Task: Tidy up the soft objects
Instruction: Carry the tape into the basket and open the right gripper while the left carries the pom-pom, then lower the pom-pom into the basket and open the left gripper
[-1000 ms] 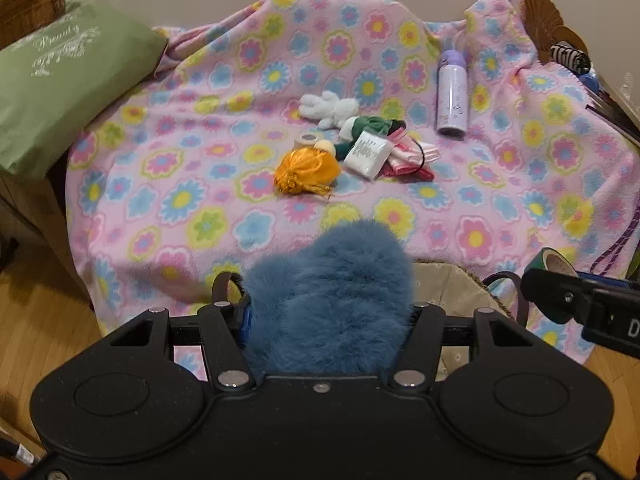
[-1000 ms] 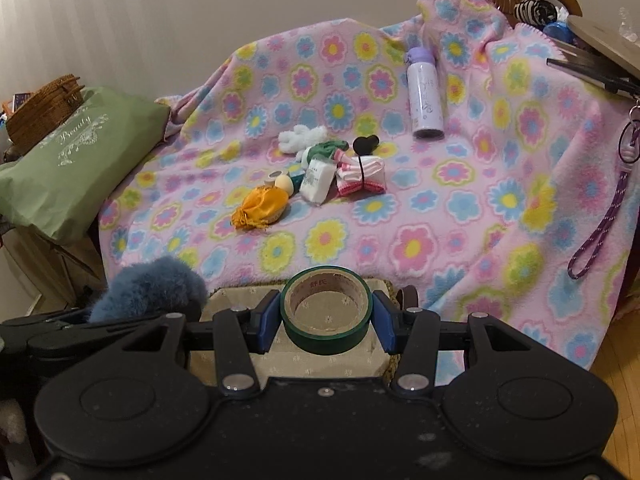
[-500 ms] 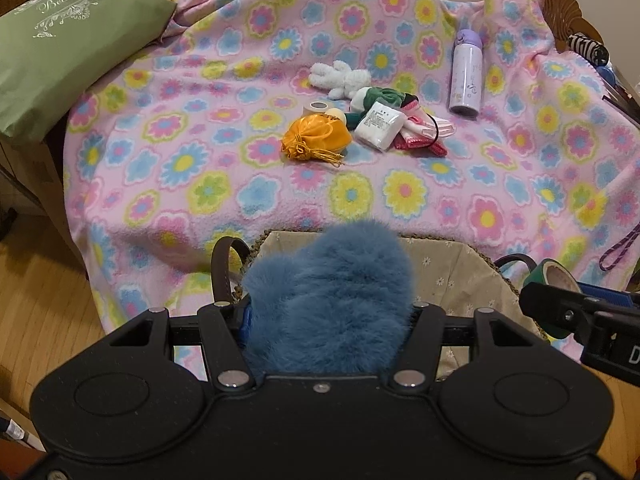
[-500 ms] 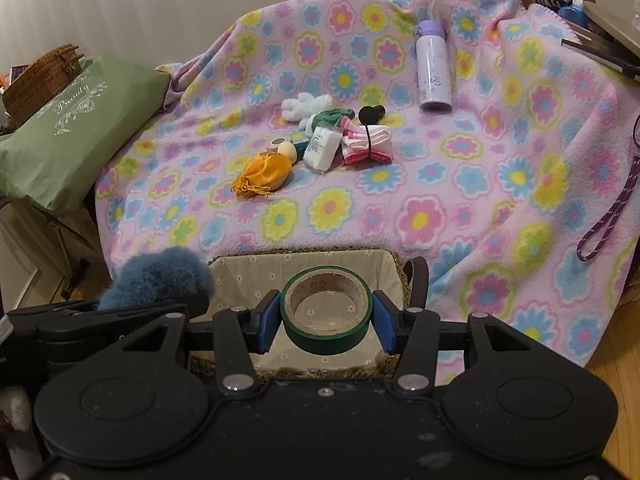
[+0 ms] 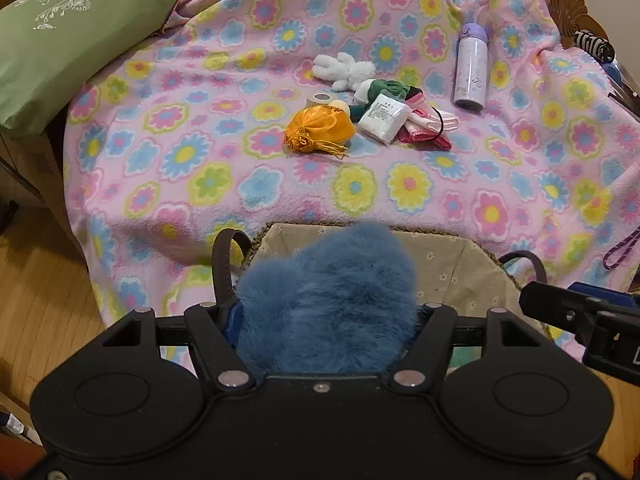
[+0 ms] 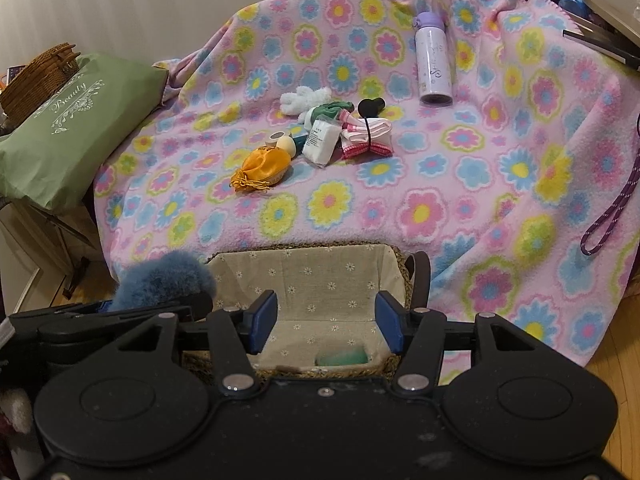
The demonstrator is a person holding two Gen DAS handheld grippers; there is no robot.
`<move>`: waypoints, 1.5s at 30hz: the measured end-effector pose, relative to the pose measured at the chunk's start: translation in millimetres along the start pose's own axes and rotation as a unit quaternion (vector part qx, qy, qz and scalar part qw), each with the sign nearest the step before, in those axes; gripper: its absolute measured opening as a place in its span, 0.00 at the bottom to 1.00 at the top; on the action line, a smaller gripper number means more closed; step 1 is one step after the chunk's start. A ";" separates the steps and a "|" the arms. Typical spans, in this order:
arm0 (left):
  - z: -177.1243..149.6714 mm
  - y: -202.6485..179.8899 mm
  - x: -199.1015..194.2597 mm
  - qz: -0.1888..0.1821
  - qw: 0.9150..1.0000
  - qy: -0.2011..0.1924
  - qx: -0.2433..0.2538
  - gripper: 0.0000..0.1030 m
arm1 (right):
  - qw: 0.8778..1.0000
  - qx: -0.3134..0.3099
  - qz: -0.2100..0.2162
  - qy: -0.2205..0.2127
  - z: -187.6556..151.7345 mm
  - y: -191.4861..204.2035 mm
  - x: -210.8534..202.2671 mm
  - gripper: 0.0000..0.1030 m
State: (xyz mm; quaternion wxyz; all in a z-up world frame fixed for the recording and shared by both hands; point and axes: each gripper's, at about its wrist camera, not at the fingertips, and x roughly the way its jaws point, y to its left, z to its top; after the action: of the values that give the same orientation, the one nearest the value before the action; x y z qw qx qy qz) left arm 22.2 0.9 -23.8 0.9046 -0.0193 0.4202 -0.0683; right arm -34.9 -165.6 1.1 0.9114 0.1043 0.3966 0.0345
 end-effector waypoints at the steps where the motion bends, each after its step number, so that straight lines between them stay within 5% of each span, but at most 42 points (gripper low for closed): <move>1: -0.1 0.0 0.4 0.000 1.000 0.001 0.000 0.63 | 1.000 0.000 0.000 0.000 0.1 -0.2 0.0 0.52; 14: 4.3 4.1 4.6 -0.010 1.000 -0.003 -0.014 0.65 | 1.000 0.007 -0.001 0.000 0.9 -2.9 0.9 0.56; 21: 11.6 -0.7 -4.6 -0.009 0.999 -0.041 -0.005 0.81 | 1.000 0.007 -0.001 -0.003 0.2 -1.8 -0.3 0.59; 45: 4.7 0.1 0.0 0.006 1.000 -0.019 0.002 0.81 | 1.000 0.016 -0.008 0.002 -1.1 -3.7 0.0 0.73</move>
State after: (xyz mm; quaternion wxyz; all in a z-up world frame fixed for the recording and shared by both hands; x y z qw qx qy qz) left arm 25.8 0.9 -20.7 0.9127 -0.0168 0.4033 -0.0634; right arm -35.8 -169.1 -0.5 0.9093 0.1153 0.3993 0.0209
